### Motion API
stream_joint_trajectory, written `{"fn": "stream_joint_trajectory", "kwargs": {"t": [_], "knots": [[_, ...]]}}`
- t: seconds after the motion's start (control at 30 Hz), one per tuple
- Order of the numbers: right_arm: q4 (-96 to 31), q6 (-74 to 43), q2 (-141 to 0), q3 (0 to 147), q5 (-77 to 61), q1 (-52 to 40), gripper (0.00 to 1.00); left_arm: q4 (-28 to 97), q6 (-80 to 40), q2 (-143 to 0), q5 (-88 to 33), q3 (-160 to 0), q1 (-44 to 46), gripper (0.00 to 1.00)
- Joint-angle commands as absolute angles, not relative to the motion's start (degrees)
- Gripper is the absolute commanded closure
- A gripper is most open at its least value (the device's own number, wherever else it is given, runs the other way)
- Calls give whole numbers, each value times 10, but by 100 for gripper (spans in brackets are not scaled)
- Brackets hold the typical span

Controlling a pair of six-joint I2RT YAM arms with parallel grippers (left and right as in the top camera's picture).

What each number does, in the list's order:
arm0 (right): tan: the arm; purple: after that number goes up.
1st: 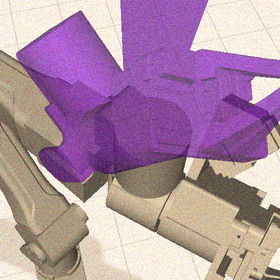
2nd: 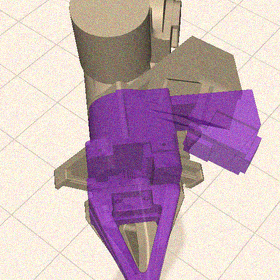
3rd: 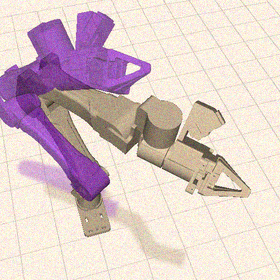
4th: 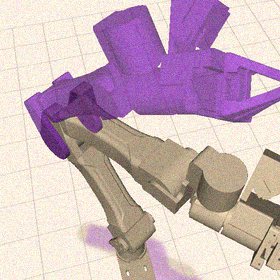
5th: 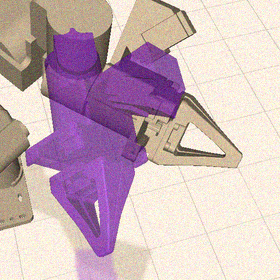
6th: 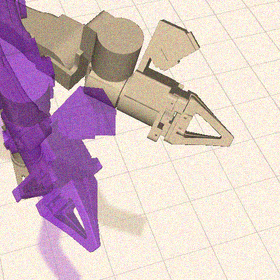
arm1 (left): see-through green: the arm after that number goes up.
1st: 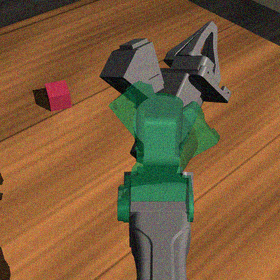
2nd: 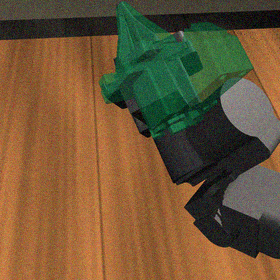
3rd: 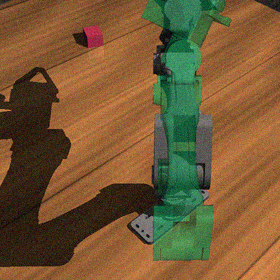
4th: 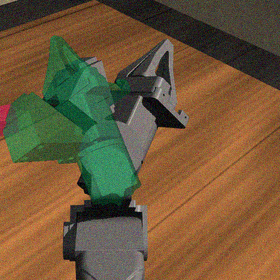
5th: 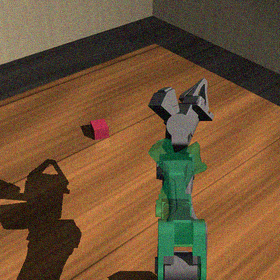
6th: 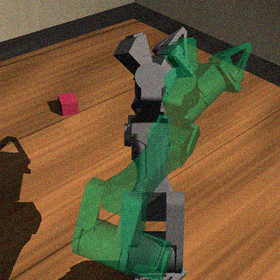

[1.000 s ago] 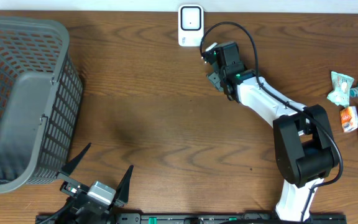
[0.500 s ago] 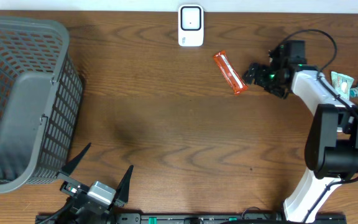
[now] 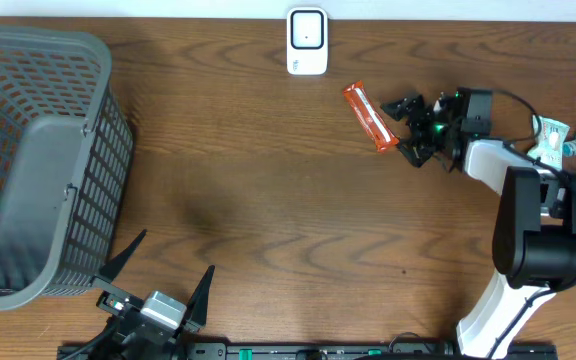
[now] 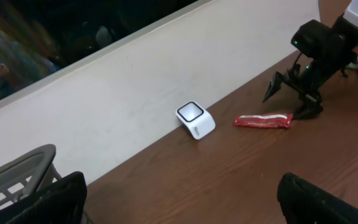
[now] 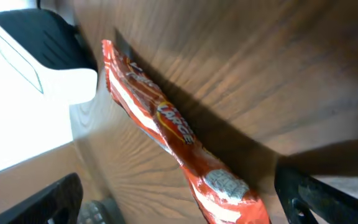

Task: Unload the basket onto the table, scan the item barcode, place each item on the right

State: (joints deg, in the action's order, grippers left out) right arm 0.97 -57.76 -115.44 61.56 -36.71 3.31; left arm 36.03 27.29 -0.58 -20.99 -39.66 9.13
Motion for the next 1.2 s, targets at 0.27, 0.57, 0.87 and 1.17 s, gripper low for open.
{"fn": "stream_joint_trajectory", "kwargs": {"t": [0.27,0.57,0.87,1.17], "knots": [[51,-583,-1270,506,-238,-9,2,360,279,-2,-209,-395,93,2],[152,-563,-1351,508,-117,-11,65,360,279,-2,-209,-395,93,2],[254,-464,-1347,508,-213,-15,99,360,279,-2,-209,-395,93,2],[93,-124,-1139,508,-300,-49,99,360,279,-2,-209,-395,93,2]]}}
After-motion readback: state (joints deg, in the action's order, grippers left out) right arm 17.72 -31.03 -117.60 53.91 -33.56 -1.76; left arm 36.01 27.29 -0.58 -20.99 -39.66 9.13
